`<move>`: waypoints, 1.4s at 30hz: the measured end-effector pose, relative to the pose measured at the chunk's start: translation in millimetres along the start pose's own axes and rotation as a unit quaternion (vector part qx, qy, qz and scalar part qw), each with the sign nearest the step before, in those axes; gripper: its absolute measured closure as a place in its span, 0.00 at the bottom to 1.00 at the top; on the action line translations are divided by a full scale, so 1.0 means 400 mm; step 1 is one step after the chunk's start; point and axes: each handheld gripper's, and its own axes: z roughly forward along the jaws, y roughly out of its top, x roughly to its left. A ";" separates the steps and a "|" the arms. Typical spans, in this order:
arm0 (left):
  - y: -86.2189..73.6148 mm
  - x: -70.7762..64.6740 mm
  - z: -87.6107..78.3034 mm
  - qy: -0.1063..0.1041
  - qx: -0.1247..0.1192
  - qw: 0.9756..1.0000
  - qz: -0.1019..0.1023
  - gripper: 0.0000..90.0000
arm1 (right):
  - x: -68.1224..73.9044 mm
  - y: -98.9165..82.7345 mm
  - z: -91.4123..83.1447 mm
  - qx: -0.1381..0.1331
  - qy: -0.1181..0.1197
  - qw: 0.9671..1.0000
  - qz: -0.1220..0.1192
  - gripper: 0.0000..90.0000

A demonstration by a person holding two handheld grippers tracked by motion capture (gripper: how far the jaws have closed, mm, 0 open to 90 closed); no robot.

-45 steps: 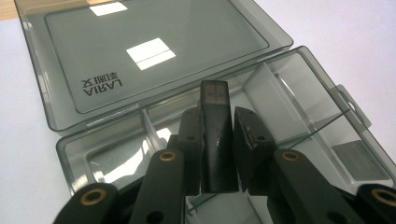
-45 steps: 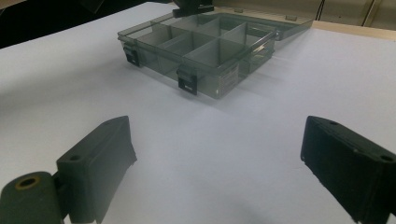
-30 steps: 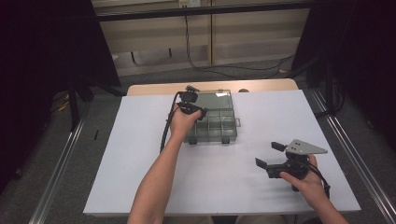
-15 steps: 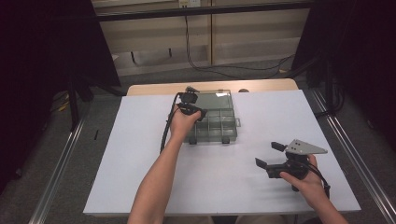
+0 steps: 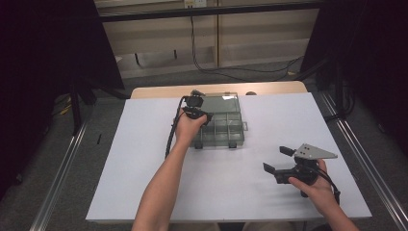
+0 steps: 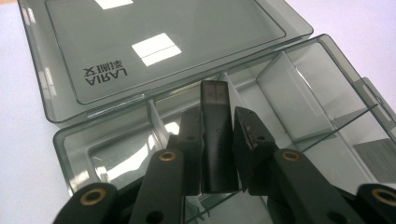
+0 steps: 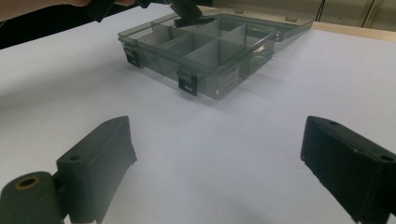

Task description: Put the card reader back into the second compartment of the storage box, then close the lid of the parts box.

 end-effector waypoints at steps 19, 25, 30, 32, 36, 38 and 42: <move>0.003 0.019 -0.026 -0.004 -0.019 1.000 0.005 0.57 | -0.002 -0.002 0.003 0.003 -0.002 1.000 0.002 0.10; 0.004 0.031 -0.053 -0.001 -0.038 0.999 0.017 0.44 | -0.001 -0.001 0.010 0.006 -0.002 1.000 0.001 0.10; 0.001 0.047 -0.066 -0.002 -0.039 0.999 0.017 0.38 | 0.000 0.001 0.015 0.009 -0.004 1.000 0.000 0.10; -0.002 0.055 -0.070 -0.001 -0.041 0.999 0.014 0.37 | 0.000 0.003 0.018 0.009 -0.004 1.000 -0.001 0.10; -0.010 0.071 -0.075 0.007 -0.039 0.999 0.012 0.30 | -0.002 0.006 0.024 0.010 -0.008 1.000 -0.003 0.09; -0.013 0.080 -0.078 0.007 -0.036 0.999 0.009 0.29 | -0.003 0.009 0.030 0.011 -0.008 1.000 0.002 0.09; -0.016 0.101 -0.087 0.013 -0.038 0.999 0.000 0.27 | -0.004 0.018 0.052 0.019 -0.012 1.000 -0.001 0.10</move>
